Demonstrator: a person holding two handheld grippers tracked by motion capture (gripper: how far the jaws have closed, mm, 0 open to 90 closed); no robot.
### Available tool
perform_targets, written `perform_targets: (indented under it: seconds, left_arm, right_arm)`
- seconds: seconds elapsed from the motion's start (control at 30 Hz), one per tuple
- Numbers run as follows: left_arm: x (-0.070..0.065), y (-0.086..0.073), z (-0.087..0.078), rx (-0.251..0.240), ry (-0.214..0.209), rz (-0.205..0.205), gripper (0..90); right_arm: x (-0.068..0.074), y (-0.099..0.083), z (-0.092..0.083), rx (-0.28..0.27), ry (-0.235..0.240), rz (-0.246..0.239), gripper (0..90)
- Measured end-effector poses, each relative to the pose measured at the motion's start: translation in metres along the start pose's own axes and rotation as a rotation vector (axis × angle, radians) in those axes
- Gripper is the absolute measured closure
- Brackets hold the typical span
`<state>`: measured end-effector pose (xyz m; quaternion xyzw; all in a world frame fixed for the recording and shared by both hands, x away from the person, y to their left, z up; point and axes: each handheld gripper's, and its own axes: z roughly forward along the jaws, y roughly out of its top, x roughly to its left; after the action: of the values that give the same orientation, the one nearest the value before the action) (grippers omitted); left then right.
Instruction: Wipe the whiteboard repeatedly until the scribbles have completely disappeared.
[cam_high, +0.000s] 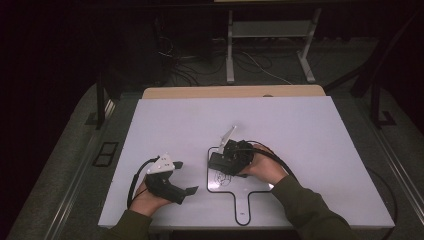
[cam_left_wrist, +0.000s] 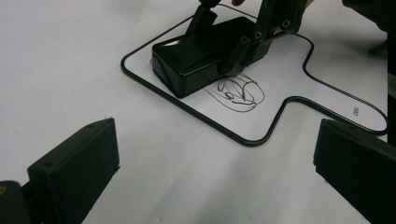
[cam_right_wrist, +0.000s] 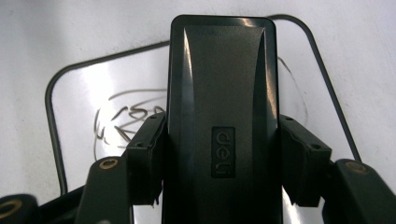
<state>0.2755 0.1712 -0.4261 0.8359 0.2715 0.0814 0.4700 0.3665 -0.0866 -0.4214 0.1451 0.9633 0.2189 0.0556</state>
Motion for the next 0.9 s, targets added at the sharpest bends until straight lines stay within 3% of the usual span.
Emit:
perform_targets:
  seconds: [0.17, 0.4, 0.73, 0.9]
  left_arm:
    - [0.0, 0.0, 0.001, 0.003, -0.003, 0.002, 0.0]
    - [0.0, 0.0, 0.0, 0.004, -0.002, 0.001, 0.0]
    - [-0.001, 0.0, 0.0, 0.003, -0.002, 0.001, 0.0]
    - [-0.001, 0.0, 0.001, 0.001, -0.003, 0.0, 0.0]
  right_arm:
    - [0.002, -0.004, -0.002, 0.002, 0.0, 0.007, 38.7]
    - [0.009, -0.004, -0.003, 0.005, 0.019, -0.025, 38.1]
    - [0.009, -0.009, -0.013, -0.023, 0.036, -0.023, 38.7]
    - [0.015, -0.009, -0.014, -0.013, 0.042, -0.046, 39.0]
